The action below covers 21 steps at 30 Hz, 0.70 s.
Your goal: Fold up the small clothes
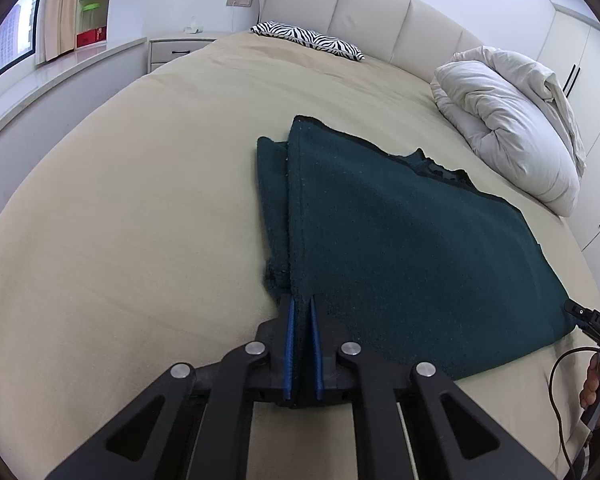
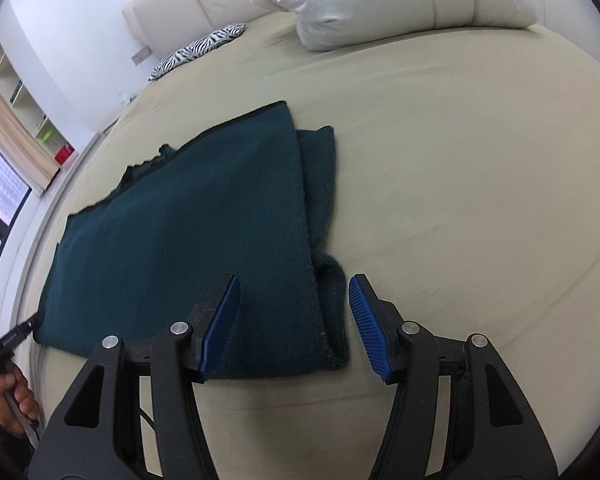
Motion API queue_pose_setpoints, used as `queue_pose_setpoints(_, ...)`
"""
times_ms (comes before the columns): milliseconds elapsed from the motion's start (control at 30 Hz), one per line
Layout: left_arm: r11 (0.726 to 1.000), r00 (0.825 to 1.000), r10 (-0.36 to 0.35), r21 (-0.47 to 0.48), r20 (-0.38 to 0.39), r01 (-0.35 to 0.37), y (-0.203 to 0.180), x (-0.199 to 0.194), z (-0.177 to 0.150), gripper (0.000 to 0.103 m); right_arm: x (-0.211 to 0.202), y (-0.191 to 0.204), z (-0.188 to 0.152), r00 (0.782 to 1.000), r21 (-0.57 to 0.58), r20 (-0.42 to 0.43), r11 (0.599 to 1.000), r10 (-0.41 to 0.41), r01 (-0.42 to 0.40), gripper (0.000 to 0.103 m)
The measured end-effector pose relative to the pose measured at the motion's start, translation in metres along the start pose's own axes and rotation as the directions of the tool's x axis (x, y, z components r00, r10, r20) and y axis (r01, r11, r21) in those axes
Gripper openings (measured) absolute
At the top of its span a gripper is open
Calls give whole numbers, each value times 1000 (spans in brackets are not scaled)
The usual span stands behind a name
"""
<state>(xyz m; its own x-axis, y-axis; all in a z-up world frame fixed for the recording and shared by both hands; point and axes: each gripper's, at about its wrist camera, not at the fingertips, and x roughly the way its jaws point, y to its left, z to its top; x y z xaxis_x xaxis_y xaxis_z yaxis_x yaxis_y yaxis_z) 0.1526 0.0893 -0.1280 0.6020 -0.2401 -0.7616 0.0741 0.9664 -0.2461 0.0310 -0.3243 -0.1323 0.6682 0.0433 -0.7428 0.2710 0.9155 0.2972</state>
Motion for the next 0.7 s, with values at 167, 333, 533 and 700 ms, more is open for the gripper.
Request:
queue_pose_setpoints(167, 1000, 1000, 0, 3, 1, 0, 0, -3, 1, 7, -3, 4, 1, 1000, -17, 10, 1000, -19, 20, 28)
queue_pose_setpoints(333, 1000, 1000, -12, -12, 11, 12, 2, -8, 0, 7, -9, 6, 3, 999, -36, 10, 999, -30, 31, 6)
queue_pose_setpoints(533, 1000, 1000, -24, -18, 15, 25, 6, -16, -3, 6, -25, 1, -1, 999, 21, 17, 999, 32, -32, 5)
queue_pose_setpoints(700, 999, 999, -32, -34, 2, 32, 14, -16, -13, 6, -16, -15, -16, 1000, 58, -23, 998, 18, -16, 5)
